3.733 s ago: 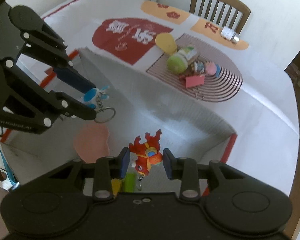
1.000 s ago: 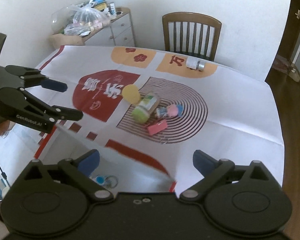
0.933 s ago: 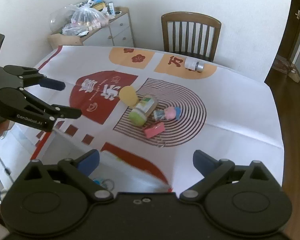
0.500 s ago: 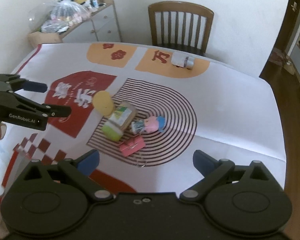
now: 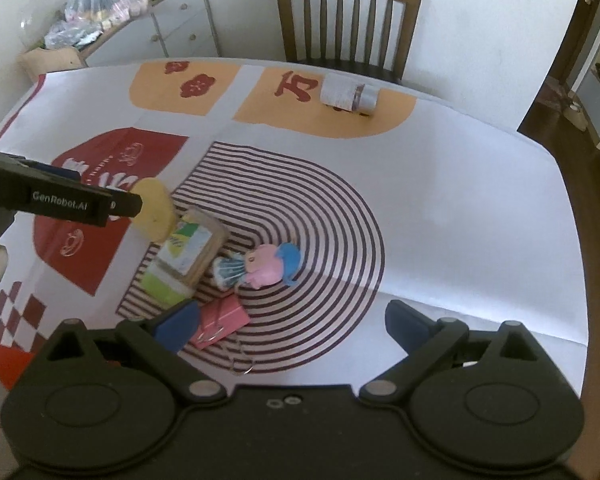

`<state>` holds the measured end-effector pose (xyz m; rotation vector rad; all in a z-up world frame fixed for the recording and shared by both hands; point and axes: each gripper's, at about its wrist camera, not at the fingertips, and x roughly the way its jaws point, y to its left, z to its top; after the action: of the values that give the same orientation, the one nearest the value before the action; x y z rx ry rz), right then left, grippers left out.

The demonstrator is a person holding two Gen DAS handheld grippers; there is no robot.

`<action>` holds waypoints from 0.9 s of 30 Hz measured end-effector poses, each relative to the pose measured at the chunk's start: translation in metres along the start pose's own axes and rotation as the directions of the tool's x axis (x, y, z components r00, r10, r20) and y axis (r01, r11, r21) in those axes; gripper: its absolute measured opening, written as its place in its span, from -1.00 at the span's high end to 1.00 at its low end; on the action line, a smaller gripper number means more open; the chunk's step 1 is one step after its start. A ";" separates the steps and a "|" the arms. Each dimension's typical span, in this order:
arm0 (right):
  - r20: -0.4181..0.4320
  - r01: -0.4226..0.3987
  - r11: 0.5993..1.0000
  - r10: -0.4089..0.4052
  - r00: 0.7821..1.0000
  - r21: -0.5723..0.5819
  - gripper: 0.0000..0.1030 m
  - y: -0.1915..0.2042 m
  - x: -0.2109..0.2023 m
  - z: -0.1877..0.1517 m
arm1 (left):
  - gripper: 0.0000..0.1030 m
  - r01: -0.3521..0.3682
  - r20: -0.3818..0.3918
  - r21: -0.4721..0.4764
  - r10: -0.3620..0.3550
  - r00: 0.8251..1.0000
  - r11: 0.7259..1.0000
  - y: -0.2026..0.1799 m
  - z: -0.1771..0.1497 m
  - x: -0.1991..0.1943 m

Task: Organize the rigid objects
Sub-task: 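Grasp the yellow fan dish with the left tool while the right tool grasps the pink-haired doll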

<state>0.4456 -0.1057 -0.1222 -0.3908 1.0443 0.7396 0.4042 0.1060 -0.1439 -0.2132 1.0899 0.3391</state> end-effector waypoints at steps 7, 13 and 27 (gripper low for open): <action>-0.027 0.002 1.000 -0.002 1.000 0.001 -0.89 -0.004 0.022 0.009 | -0.84 -0.023 -0.034 -0.057 0.021 0.999 0.998 -0.004 0.012 0.028; -0.052 -0.003 0.999 0.001 0.999 -0.042 -0.86 0.002 0.037 0.011 | -0.84 -0.028 -0.056 -0.129 0.021 0.998 0.991 -0.002 0.017 0.047; -0.056 0.007 0.988 -0.016 0.998 -0.153 -0.81 0.017 0.062 0.019 | -0.84 -0.063 -0.060 -0.179 0.053 0.997 0.982 -0.005 0.004 0.062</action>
<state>0.4633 -0.0595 -0.1679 -0.5519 1.0416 0.8046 0.4353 0.1129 -0.1969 -0.3543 1.1214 0.4876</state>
